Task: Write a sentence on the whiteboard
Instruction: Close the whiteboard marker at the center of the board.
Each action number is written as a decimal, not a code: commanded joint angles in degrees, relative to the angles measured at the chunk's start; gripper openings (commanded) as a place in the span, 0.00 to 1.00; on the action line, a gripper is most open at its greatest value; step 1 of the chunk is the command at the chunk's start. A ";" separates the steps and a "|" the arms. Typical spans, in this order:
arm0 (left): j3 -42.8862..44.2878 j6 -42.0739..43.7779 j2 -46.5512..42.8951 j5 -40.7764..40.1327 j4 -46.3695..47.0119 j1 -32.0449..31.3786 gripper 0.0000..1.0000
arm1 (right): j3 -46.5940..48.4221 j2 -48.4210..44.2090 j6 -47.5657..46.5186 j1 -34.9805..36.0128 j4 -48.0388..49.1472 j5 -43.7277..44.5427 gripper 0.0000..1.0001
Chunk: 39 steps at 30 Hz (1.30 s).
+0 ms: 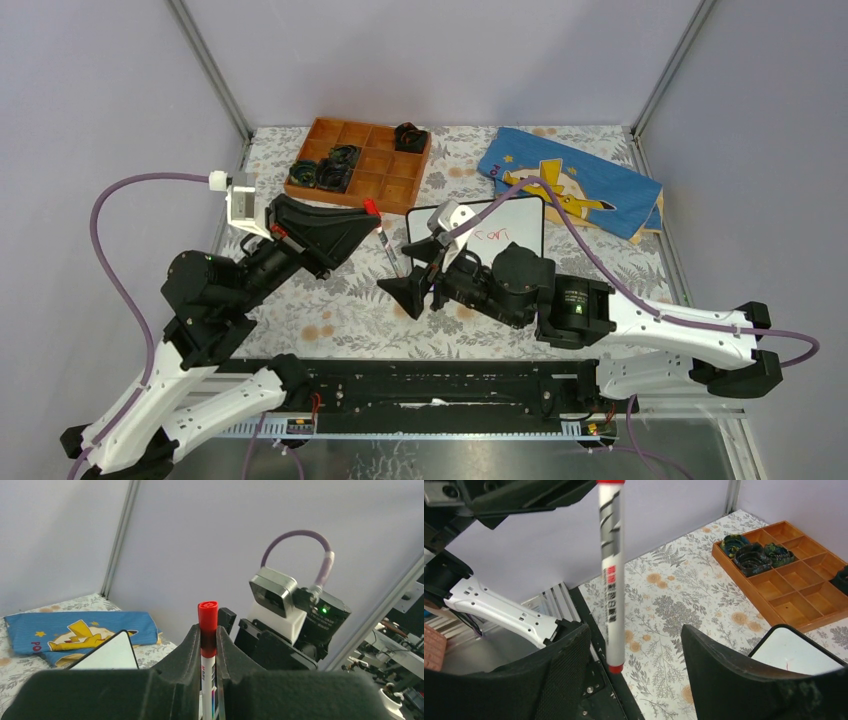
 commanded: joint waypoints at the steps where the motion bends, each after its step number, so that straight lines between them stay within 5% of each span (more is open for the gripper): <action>1: 0.85 1.89 -0.54 4.44 -0.42 -0.30 0.00 | 2.05 -1.00 1.82 -0.98 2.54 -0.33 0.69; 9: -0.10 2.57 -0.81 7.39 -0.34 -0.29 0.00 | 0.86 -1.49 2.16 -1.17 7.82 -0.60 0.47; 18: -2.46 1.03 -1.54 8.30 0.13 -0.30 0.00 | 0.04 -1.22 2.61 -1.17 9.83 -0.05 0.00; 30: -5.88 -1.09 -2.83 6.48 -1.49 -0.29 0.00 | -1.19 -1.17 2.18 -1.17 11.68 -0.38 0.00; 32: -5.78 -1.15 -3.37 5.82 -1.39 -0.30 0.39 | -1.72 -1.43 2.08 -1.17 11.50 -1.30 0.00; 35: -5.71 -1.97 -3.83 3.80 -1.39 -0.29 0.76 | -1.90 -1.64 2.33 -1.12 10.39 -1.82 0.00; 39: -6.11 -3.22 -4.19 -0.02 -1.40 -0.29 0.92 | -2.77 -2.13 2.63 -1.17 9.83 -1.87 0.00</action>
